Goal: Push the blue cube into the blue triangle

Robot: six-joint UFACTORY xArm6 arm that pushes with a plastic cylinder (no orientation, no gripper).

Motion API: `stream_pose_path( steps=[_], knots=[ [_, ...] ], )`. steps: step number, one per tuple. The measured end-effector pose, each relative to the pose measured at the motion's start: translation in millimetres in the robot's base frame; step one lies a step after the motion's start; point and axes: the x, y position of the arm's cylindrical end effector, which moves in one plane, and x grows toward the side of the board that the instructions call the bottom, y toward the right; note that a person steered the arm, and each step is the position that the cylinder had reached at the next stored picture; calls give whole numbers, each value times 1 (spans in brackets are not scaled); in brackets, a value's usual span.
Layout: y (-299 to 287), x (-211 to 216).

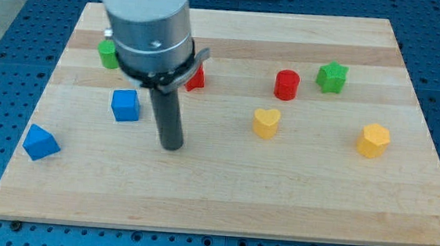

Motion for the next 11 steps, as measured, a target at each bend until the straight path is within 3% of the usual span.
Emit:
stream_pose_path(
  steps=[1, 3, 5, 9, 10, 11],
  knots=[
    [0, -46],
    [-50, -74],
    [-104, -26],
    [-151, -8],
    [-88, -18],
    [-51, 5]
  ],
)
